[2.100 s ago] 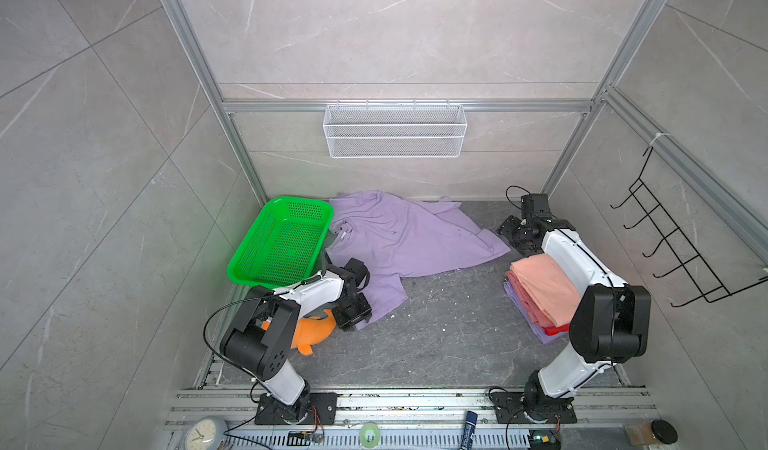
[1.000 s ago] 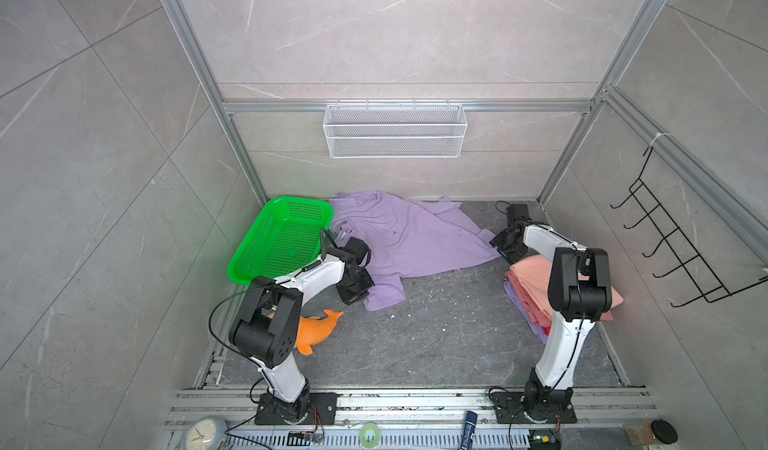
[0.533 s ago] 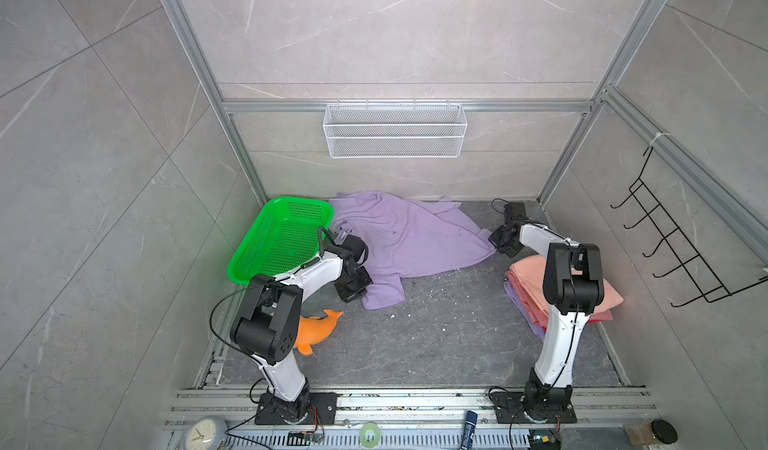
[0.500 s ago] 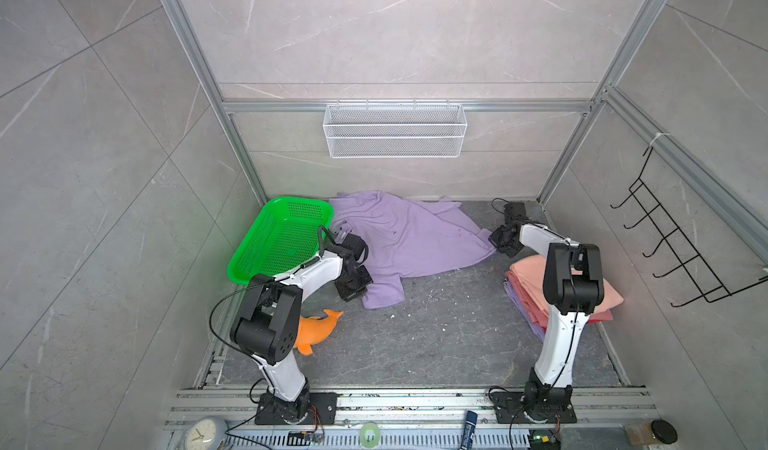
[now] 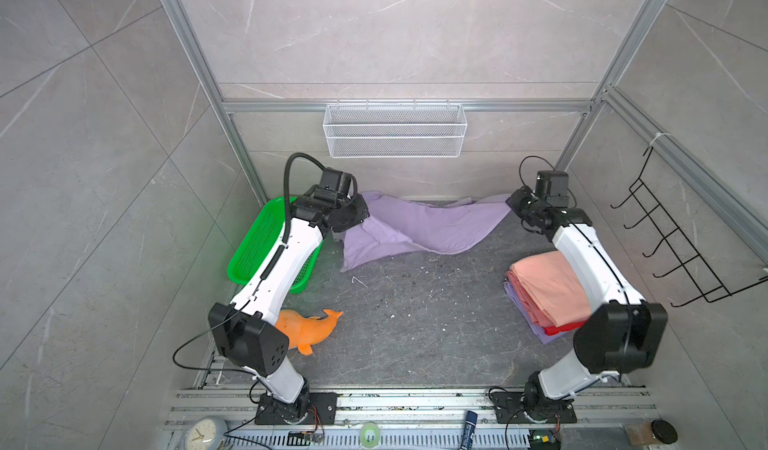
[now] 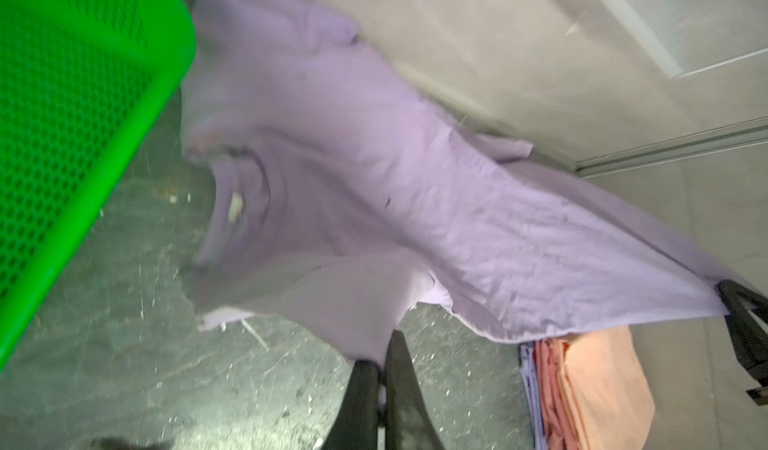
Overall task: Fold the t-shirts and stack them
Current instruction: 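Lift the lavender t-shirt high with both grippers, spreading it between them, then lower the shirt onto the table with both grippers, laying it flat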
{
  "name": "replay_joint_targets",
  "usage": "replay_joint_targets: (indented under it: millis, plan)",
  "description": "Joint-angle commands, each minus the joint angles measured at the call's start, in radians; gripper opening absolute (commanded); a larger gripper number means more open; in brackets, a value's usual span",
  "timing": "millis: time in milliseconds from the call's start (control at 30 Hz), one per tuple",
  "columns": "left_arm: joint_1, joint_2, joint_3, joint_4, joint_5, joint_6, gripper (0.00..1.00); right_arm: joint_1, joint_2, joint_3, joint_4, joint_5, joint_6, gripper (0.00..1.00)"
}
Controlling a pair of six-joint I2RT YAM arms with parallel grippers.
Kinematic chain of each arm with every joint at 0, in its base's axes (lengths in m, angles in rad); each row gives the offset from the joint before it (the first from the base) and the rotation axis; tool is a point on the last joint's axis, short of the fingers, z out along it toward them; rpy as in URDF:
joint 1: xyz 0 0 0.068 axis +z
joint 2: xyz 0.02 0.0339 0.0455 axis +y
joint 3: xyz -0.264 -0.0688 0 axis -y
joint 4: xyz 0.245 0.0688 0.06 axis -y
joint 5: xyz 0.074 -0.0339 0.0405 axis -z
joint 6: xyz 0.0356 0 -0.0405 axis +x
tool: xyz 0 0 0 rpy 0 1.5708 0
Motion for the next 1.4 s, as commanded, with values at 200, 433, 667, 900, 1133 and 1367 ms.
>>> replay_joint_targets:
  millis: [200, 433, 667, 900, 1133, 1367]
  plan:
    - [0.005, -0.215, 0.316, 0.083, -0.107, 0.351, 0.00, -0.004, -0.258, 0.192, 0.043, -0.049, -0.172, 0.00]
    - [0.005, -0.378, 0.342, 0.215, -0.014, 0.425, 0.00, -0.003, -0.317, 0.396, 0.060, -0.064, -0.240, 0.00]
    - [0.005, -0.250, 0.329, 0.310, -0.091, 0.431, 0.00, -0.004, -0.194, 0.411, 0.131, -0.077, -0.164, 0.00]
    - [0.012, 0.049, 0.488, 0.401, -0.324, 0.522, 0.00, -0.001, 0.022, 0.465, 0.205, -0.099, -0.061, 0.00]
    - [0.090, 0.289, 0.821, 0.368, -0.210, 0.482, 0.00, -0.001, 0.162, 0.619, 0.243, -0.120, 0.002, 0.00]
    - [0.136, 0.084, 0.645, 0.388, -0.130, 0.467, 0.00, -0.004, 0.119, 0.762, 0.153, -0.146, -0.062, 0.00]
